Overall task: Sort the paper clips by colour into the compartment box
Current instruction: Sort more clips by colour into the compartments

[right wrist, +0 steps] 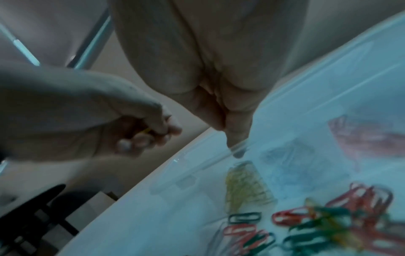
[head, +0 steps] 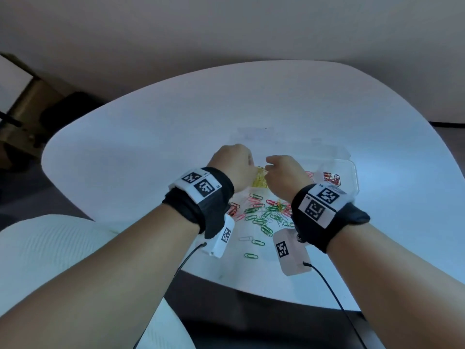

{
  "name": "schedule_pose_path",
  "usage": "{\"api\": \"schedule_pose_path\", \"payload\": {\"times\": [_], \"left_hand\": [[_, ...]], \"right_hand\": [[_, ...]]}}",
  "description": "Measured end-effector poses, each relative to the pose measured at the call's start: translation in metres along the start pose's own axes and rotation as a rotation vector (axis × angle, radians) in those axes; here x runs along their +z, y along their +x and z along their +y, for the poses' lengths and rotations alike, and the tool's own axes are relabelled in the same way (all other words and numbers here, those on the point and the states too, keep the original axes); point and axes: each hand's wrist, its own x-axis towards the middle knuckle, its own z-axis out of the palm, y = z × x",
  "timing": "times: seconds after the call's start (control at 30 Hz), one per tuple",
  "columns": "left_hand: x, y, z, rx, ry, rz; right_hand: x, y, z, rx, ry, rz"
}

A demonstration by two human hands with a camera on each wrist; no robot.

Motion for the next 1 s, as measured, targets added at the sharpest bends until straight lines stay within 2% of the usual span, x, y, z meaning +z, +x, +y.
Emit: {"api": "schedule_pose_path", "payload": {"times": [0.17,0.3,0.37,0.5,0.63,0.73,0.83,0.9,1.0], "left_hand": [[0.012,0.021,0.014,0.046,-0.047,0.038],[0.025,0.022,0.012,0.053,-0.085,-0.049],[0.027,0.017,0.009,0.072,-0.120,-0.066],[0.022,-0.002,0.004,0.154,-0.170,-0.002],[0.009,-0.034,-0.004,0.237,-0.099,-0.011],[0.006,-0.057,-0.016,0.186,-0.030,-0.098],[0.008,-0.065,-0.028,0.113,0.036,-0.112],[0.011,-0.062,-0.031,0.081,0.071,-0.107],[0.018,-0.050,-0.028,0.088,0.138,-0.127]], "right_hand": [[-0.016,-0.036,0.013,-0.062,0.086,0.172],[-0.029,-0.060,0.035,-0.113,0.032,0.213],[-0.036,-0.071,0.041,-0.131,-0.055,0.206],[-0.048,-0.084,0.048,-0.130,-0.142,0.185],[-0.047,-0.100,0.059,-0.154,-0.242,0.079],[-0.041,-0.107,0.073,-0.111,-0.357,-0.010],[-0.031,-0.101,0.088,-0.011,-0.495,-0.096],[-0.023,-0.093,0.097,0.023,-0.565,-0.085],[-0.009,-0.083,0.104,-0.015,-0.603,0.058]]}}
